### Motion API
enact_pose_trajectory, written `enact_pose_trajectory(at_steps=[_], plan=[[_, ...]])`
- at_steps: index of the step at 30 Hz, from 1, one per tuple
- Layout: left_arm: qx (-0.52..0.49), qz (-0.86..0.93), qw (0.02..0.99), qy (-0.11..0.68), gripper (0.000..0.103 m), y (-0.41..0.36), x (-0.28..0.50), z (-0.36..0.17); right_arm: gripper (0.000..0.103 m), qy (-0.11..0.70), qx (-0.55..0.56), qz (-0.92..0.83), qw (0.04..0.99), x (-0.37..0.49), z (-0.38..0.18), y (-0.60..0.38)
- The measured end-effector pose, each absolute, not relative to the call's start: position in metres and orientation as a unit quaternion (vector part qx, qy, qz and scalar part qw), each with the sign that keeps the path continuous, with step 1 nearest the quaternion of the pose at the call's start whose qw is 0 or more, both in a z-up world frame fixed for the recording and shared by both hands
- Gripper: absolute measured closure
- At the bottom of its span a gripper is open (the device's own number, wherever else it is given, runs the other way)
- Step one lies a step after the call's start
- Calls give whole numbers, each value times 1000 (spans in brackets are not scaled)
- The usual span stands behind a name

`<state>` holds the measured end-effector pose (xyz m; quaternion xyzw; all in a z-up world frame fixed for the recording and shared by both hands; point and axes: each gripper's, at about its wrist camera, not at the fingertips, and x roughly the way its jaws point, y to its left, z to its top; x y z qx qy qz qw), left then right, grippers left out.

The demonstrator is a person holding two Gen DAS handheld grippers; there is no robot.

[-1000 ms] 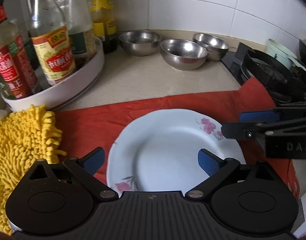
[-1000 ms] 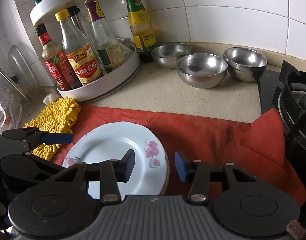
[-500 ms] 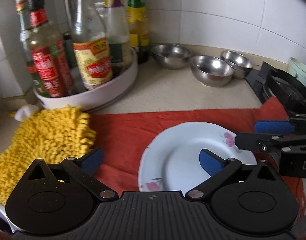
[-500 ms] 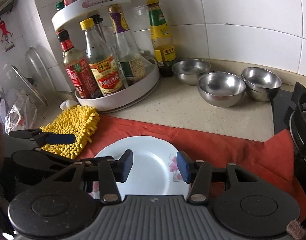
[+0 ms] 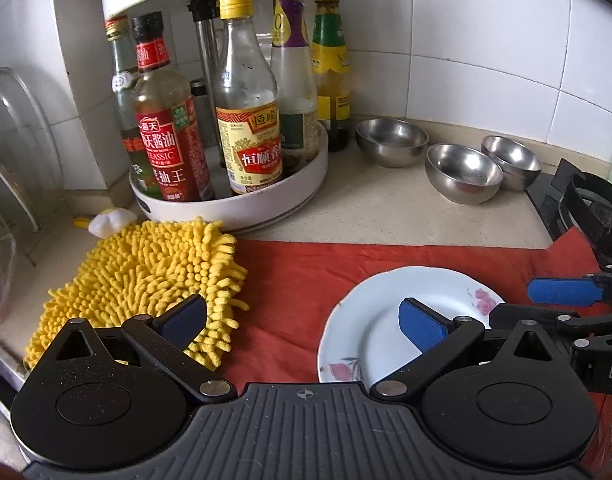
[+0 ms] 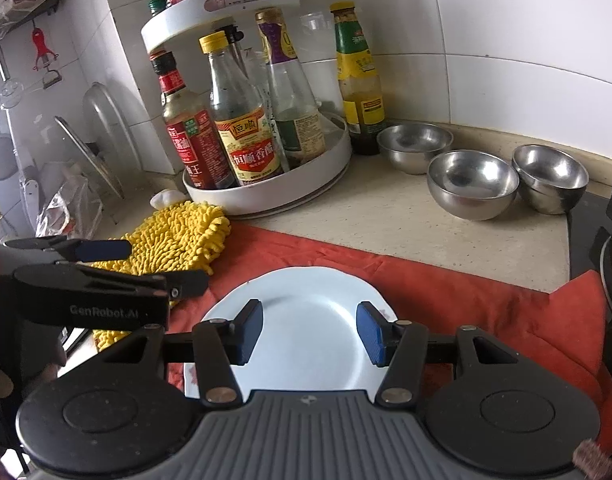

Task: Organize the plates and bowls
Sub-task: 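Raise both tools away from the stacked plates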

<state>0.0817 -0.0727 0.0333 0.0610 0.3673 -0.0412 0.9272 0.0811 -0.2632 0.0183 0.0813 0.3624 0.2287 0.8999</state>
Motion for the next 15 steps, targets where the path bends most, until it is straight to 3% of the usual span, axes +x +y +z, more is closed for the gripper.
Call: enact_pose_trajectory(at_steps=[15], plan=[[109, -125, 886, 432, 0, -118, 84, 17, 53, 358, 99, 205, 906, 78, 15, -293]])
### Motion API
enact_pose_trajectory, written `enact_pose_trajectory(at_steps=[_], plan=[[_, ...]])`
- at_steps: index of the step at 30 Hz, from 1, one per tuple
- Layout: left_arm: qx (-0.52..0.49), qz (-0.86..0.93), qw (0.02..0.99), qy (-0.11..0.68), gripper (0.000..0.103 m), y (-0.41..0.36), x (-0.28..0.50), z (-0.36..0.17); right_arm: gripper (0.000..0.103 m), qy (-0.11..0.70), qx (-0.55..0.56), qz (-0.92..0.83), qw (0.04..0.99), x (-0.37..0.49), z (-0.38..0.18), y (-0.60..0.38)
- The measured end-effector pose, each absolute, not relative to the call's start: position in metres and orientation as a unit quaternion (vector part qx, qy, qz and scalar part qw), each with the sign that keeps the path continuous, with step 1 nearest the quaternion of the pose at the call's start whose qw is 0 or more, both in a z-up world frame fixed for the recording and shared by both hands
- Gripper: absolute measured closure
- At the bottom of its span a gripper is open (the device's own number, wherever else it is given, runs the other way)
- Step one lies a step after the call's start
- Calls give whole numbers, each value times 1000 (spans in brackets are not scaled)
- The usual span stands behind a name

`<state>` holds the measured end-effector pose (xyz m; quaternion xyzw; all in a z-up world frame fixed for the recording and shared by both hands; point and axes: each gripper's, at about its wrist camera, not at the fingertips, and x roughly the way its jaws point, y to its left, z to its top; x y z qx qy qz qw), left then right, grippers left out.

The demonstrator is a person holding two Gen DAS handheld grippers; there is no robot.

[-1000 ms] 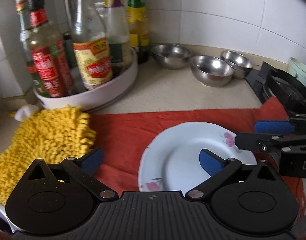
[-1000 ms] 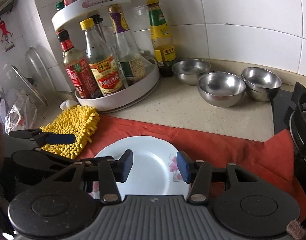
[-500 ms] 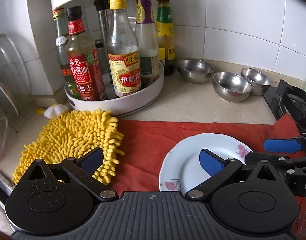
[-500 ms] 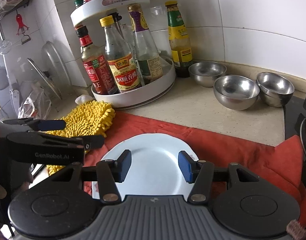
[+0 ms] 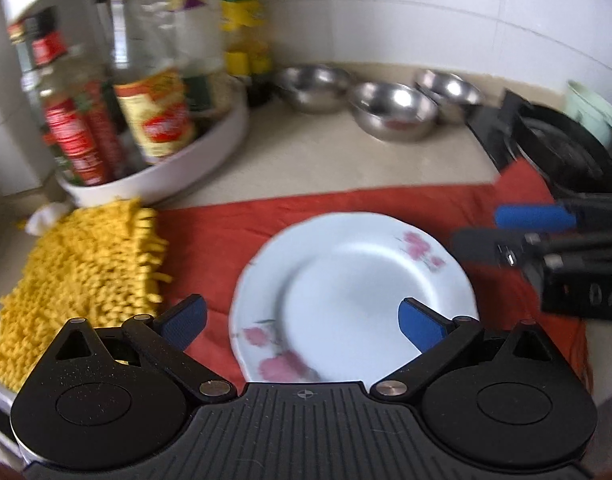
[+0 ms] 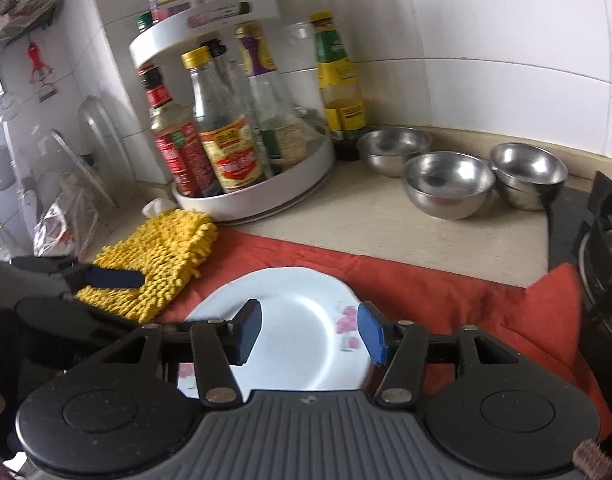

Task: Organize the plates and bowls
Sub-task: 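Raise both tools away from the stacked plates, then move both tools to a steel bowl and close them on its rim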

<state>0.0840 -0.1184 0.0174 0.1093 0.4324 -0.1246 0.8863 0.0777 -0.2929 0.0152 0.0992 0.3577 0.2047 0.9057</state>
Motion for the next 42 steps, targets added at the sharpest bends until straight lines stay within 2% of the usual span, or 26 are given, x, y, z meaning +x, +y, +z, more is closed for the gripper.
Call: enact_pose_trajectory(at_steps=[22, 42], plan=[[155, -245, 857, 426, 0, -153, 166, 11, 48, 367, 142, 65, 917, 111, 10, -323], [161, -261, 850, 427, 0, -161, 219, 3, 46, 381, 141, 43, 913, 158, 3, -317]])
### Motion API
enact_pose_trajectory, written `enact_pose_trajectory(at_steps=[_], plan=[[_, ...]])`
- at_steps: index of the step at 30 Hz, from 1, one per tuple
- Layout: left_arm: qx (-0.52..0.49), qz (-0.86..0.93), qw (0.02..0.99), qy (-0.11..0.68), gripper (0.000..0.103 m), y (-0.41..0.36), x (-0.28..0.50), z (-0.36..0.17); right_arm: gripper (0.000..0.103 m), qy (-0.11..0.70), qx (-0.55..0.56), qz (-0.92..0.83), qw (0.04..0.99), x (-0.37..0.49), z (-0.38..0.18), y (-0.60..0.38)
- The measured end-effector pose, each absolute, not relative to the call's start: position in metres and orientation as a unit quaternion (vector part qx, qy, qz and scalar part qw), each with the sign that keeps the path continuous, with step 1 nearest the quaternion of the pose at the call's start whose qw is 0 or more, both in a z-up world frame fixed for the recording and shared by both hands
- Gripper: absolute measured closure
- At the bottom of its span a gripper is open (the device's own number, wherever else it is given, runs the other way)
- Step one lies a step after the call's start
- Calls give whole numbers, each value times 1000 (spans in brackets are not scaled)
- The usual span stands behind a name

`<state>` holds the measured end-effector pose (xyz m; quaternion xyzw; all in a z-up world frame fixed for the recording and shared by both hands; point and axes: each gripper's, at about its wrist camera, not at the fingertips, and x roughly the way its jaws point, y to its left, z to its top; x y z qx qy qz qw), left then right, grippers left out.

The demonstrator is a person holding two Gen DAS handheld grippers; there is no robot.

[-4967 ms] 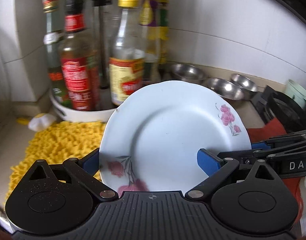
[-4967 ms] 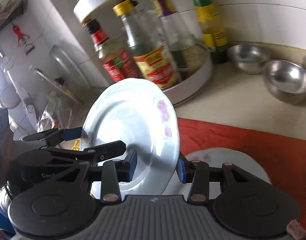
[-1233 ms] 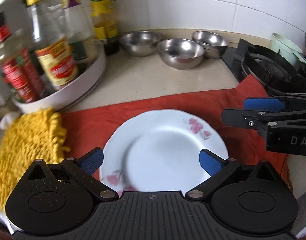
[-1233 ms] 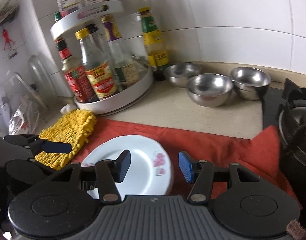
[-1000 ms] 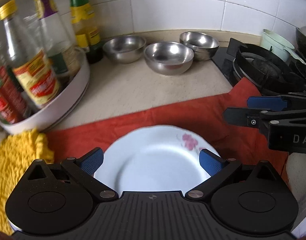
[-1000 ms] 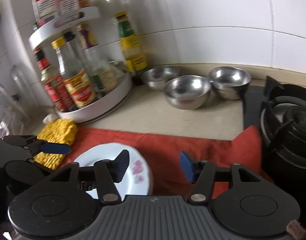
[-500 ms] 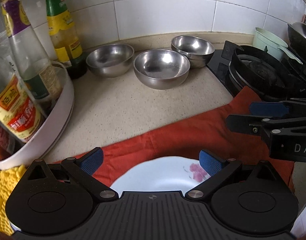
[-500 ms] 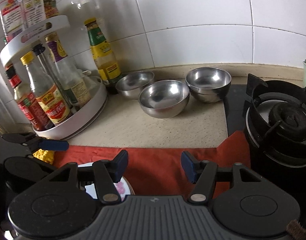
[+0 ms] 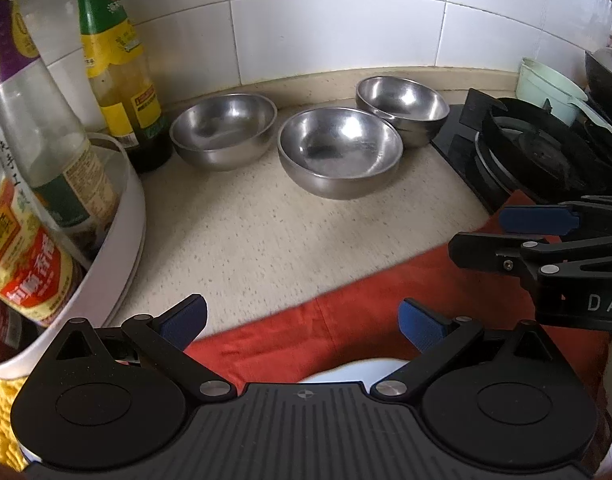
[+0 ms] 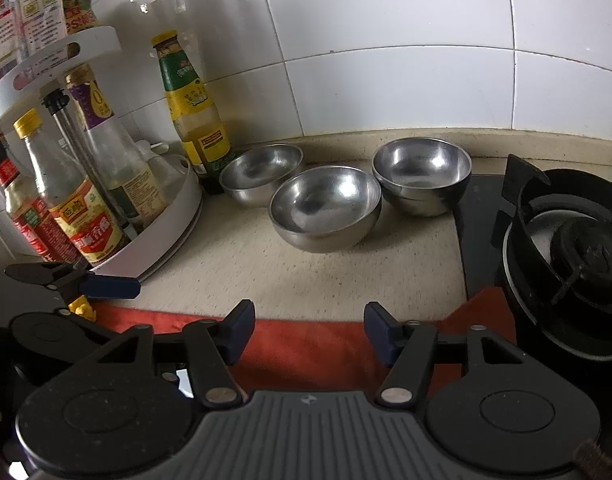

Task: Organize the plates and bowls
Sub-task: 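Move both tools to a steel bowl and close them on its rim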

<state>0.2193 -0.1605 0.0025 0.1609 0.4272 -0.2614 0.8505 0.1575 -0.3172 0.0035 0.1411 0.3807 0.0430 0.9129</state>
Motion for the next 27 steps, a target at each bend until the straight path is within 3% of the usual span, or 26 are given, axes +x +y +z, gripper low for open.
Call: enact_pose_trajectory(at_steps=[12, 22, 24, 27], plan=[[128, -234, 862, 431, 0, -174, 282, 3, 42, 387, 148, 22, 910, 211, -9, -343], [74, -218, 857, 461, 3, -196, 331, -8, 42, 409, 250, 11, 878, 273, -35, -378], [64, -219, 852, 471, 7, -200, 339, -13, 43, 417, 264, 13, 870, 282, -44, -381], [66, -223, 844, 483, 14, -208, 347, -24, 56, 444, 293, 22, 846, 297, -60, -385]])
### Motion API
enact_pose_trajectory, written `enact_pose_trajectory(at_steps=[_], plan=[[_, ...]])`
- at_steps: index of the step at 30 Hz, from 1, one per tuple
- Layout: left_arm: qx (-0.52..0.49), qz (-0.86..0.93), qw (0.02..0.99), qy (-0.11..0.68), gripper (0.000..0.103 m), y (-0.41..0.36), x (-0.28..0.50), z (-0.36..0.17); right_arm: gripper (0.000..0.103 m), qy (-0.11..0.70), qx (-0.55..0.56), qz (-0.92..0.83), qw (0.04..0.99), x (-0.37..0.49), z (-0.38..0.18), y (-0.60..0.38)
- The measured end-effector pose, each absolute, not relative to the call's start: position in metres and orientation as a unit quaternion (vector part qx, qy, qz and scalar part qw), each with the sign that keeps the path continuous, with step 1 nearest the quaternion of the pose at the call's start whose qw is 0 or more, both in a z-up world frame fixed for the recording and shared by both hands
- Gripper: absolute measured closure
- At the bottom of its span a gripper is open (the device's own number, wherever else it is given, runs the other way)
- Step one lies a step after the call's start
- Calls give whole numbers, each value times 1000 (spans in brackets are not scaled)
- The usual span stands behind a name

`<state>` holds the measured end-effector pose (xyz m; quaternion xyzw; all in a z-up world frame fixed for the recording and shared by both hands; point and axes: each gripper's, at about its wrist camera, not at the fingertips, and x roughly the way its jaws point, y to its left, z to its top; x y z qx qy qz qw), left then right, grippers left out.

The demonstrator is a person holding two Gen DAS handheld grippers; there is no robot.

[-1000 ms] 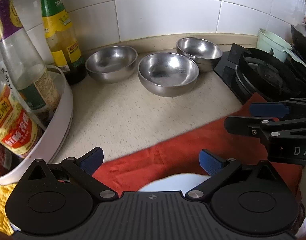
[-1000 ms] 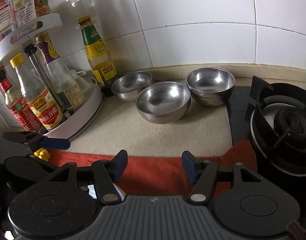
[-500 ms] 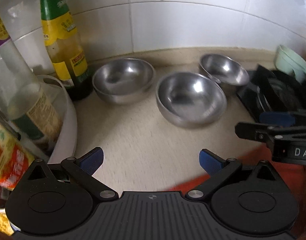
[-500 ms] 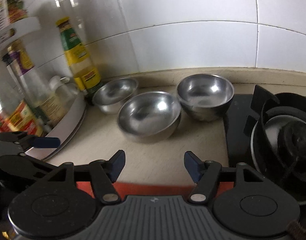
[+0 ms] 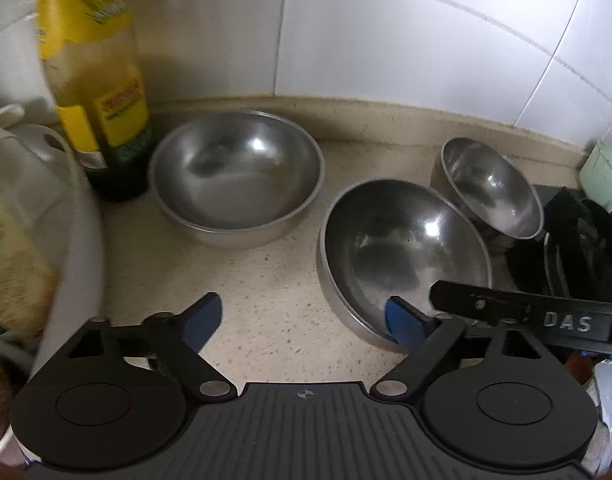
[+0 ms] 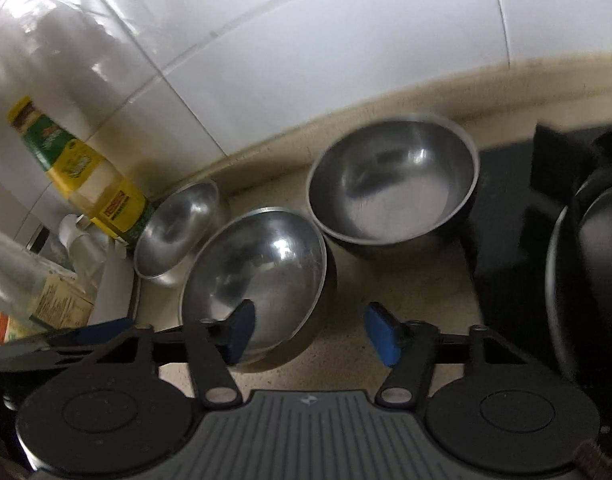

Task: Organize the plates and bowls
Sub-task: 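Move both tools to a steel bowl and close them on its rim, then lift the steel bowl off the counter with both tools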

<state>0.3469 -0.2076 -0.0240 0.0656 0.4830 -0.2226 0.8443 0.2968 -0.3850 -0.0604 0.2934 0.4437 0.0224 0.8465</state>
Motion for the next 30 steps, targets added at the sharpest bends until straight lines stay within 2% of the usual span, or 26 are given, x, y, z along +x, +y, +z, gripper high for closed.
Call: enact_pose_trajectory(at_steps=[3, 5, 8, 21, 30], plan=[[62, -230, 835, 496, 25, -213, 353, -33, 66, 455, 306, 23, 836, 305, -72, -386], [62, -248, 825, 504, 40, -217, 355, -37, 69, 454, 309, 28, 835, 308, -73, -387], [65, -269, 817, 506, 55, -219, 350, -36, 77, 465, 310, 49, 828, 310, -72, -384], [102, -329, 794, 501, 46, -201, 277, -10, 77, 483, 322, 81, 810, 242, -47, -381], [104, -303, 796, 513, 45, -194, 283, -24, 77, 470, 297, 61, 829, 247, -63, -369]])
